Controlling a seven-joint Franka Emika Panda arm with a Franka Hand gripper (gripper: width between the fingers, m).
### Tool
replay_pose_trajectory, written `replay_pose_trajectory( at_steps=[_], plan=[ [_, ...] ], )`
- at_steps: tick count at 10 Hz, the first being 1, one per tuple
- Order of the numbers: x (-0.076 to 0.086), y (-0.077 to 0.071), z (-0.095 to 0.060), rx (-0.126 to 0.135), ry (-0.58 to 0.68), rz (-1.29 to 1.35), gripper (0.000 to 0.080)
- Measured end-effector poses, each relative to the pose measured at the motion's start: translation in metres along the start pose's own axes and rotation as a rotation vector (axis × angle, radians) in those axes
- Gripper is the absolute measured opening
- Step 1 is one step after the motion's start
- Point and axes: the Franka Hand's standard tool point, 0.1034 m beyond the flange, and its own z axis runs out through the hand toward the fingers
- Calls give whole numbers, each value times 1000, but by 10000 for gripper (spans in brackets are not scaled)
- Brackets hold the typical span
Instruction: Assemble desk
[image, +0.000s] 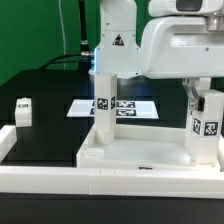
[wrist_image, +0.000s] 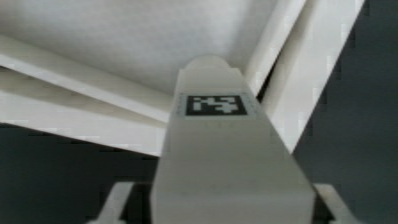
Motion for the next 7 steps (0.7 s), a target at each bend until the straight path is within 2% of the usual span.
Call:
replay_pose_trajectory(
  at_steps=[3, 4, 7],
  plan=[
    [0, 1, 0, 3, 0, 121, 288],
    [0, 2, 0, 17, -1, 259, 288],
    [0, 0, 1, 29, 10, 597, 289]
  ],
)
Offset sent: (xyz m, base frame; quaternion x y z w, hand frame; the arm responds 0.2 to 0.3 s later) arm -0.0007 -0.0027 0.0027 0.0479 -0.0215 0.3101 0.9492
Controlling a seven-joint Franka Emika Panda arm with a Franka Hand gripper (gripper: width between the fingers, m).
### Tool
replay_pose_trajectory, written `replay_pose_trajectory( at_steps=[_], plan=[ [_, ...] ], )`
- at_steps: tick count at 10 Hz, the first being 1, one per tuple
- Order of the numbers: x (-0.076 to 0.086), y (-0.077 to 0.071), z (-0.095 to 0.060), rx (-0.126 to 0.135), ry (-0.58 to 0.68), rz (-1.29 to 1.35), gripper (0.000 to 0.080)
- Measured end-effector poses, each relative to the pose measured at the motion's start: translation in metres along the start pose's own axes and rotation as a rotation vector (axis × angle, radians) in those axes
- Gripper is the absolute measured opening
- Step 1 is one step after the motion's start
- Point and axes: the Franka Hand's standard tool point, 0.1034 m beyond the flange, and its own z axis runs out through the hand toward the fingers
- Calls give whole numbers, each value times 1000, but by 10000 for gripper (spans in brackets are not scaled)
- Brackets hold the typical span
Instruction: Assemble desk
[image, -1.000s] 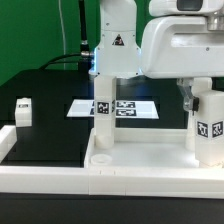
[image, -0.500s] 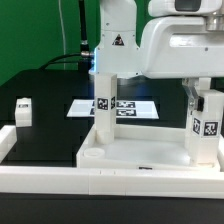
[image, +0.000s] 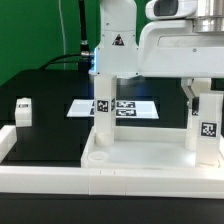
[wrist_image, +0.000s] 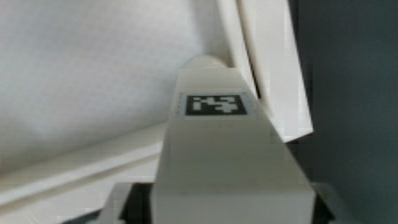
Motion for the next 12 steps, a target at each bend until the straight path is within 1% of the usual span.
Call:
replay_pose_trajectory(
  at_steps=[1, 3, 5, 6, 9, 11, 12],
  plan=[
    [0, 1, 0, 3, -1, 30, 290],
    [2, 4, 0, 3, -6, 227, 290],
    [2, 5, 0, 7, -12, 381, 290],
    [2, 5, 0, 5, -26, 444, 290],
    [1, 5, 1, 10, -31, 562, 290],
    [0, 5, 1, 10, -32, 560, 290],
    [0, 3, 1, 11, -31, 542, 390]
  ],
)
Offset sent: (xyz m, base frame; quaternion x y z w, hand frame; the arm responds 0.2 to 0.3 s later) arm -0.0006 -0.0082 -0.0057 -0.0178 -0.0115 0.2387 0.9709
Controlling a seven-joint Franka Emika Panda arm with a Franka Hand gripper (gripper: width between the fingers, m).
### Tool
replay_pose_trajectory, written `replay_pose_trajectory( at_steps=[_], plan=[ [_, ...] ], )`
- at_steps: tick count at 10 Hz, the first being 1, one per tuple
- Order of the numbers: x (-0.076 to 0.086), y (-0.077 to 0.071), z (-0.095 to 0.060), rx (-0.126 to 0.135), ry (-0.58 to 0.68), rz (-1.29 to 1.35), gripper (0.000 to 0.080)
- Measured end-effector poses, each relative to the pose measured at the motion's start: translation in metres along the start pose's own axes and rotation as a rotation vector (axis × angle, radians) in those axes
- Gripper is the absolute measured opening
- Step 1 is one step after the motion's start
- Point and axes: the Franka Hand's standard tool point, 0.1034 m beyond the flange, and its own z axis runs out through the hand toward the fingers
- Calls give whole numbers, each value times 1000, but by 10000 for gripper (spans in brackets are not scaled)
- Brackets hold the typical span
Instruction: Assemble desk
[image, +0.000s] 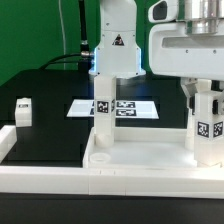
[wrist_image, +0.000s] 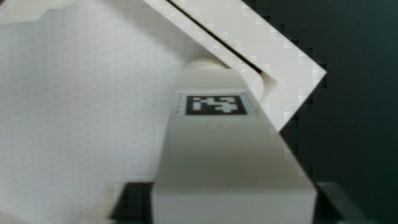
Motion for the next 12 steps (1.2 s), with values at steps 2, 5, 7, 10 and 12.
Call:
replay_pose_trajectory(
  at_steps=[2, 5, 7, 10, 12],
  plan=[
    [-5, -2, 1, 0, -1, -82, 623],
    [-4, -2, 2, -7, 5, -373, 641],
    [-2, -1, 3, -8, 6, -562, 649],
    [-2, -1, 4, -10, 4, -752, 649],
    [-2, 1, 5, -16, 4, -857, 649]
  ],
)
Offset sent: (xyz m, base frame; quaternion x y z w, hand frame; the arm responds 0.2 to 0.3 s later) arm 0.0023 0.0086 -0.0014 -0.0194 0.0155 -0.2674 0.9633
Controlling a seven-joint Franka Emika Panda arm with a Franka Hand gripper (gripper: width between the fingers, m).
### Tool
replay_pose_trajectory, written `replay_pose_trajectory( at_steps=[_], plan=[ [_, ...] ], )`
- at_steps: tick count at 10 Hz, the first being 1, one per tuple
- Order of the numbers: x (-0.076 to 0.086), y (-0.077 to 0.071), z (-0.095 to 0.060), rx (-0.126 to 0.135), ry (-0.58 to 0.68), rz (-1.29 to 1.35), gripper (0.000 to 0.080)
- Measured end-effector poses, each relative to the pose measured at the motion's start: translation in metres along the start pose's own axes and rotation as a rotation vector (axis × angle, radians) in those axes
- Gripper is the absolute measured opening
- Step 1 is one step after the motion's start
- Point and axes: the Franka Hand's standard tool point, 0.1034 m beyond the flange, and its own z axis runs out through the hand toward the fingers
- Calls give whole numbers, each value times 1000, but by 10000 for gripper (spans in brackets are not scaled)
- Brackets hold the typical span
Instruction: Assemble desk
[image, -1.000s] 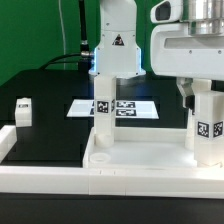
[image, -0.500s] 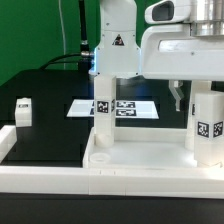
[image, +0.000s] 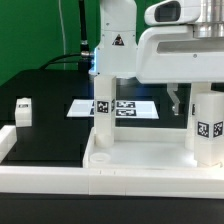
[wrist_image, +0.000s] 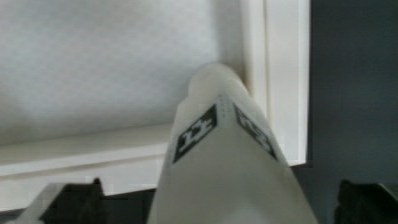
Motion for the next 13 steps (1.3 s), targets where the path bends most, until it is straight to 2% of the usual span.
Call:
replay_pose_trajectory(
  at_steps=[4, 7, 9, 10, 11, 13],
  plan=[
    [-1, 1, 1, -10, -2, -190, 649],
    [-1, -3, 0, -29, -2, -294, 649],
    [-1, -2, 0, -30, -2, -288, 404],
    [-1, -1, 0, -31, -3, -288, 404],
    [-1, -1, 0, -31, -3, -279, 288],
    [-1, 0, 0, -31, -2, -252, 288]
  ],
)
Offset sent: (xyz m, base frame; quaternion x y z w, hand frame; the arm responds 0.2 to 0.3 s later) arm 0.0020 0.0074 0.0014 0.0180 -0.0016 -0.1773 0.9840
